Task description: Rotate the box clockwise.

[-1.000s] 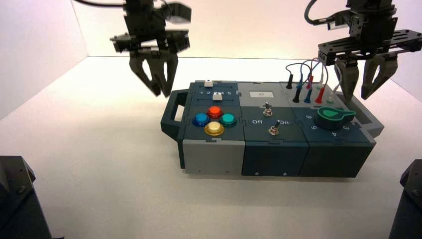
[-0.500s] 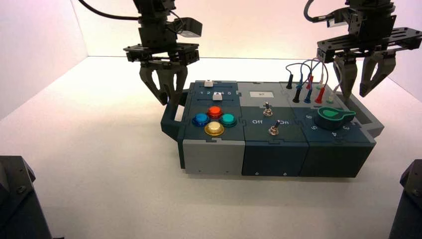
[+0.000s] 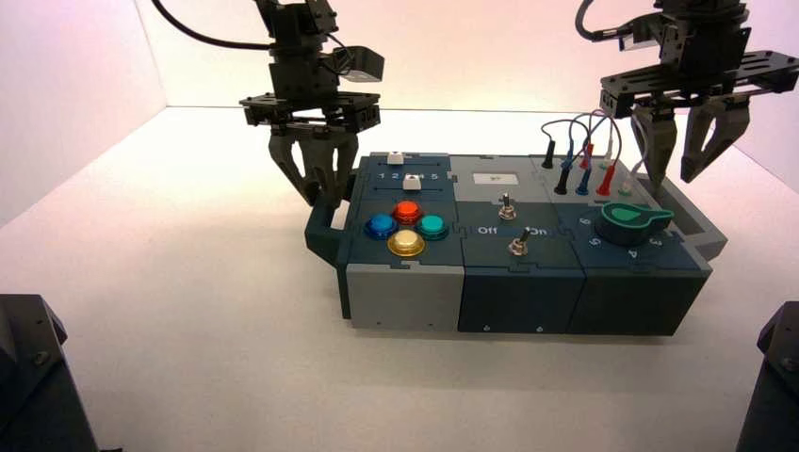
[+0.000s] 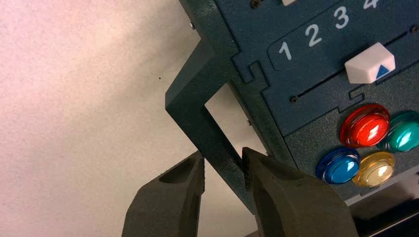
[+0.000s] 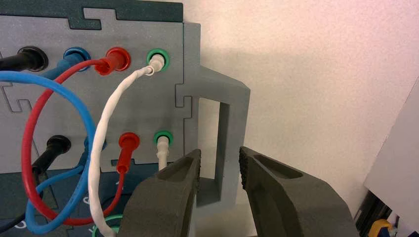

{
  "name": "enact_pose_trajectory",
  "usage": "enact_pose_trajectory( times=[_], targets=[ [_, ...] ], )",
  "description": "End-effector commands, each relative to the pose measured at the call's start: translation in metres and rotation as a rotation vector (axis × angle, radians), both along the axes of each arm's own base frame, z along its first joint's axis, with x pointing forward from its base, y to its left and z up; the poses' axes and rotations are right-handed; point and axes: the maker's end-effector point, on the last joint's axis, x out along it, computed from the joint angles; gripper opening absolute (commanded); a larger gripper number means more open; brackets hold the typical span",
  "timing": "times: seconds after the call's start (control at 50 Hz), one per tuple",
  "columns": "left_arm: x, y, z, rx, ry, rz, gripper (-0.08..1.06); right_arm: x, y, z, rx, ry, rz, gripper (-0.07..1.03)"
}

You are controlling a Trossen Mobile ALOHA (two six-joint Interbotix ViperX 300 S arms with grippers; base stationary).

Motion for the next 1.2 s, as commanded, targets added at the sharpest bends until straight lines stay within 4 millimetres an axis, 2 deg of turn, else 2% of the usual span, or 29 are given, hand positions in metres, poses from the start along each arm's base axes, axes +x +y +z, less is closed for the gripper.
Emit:
enact_pose_trajectory(
  times=[0.02, 0.2, 0.44, 0.8, 0.98, 1.2],
  targets=[
    [0.024, 0.012, 0.007, -0.011, -0.056, 0.039, 0.34, 0.006, 0.001, 0.009, 0.007, -0.035, 0.004, 0.43],
    [0.035, 0.030, 0.007, -0.006, -0.060, 0.080, 0.34, 0.005, 0.001, 0.008, 0.005, -0.028, 0.010, 0.43],
    [0.047, 0.027, 0.006, -0.009, -0.069, 0.076, 0.34, 0.003, 0.003, 0.003, -0.002, 0.011, 0.040, 0.43],
    [0.052, 0.024, 0.009, -0.012, -0.070, 0.072, 0.34, 0.004, 0.007, -0.014, -0.003, 0.053, 0.072, 0.43],
    [0.057, 0.024, 0.008, -0.014, -0.077, 0.077, 0.34, 0.007, 0.008, -0.016, -0.007, 0.070, 0.075, 0.29],
    [0.083, 0.021, 0.016, -0.034, -0.118, 0.108, 0.30, 0.003, 0.011, -0.021, -0.004, 0.111, 0.110, 0.14]
  ],
)
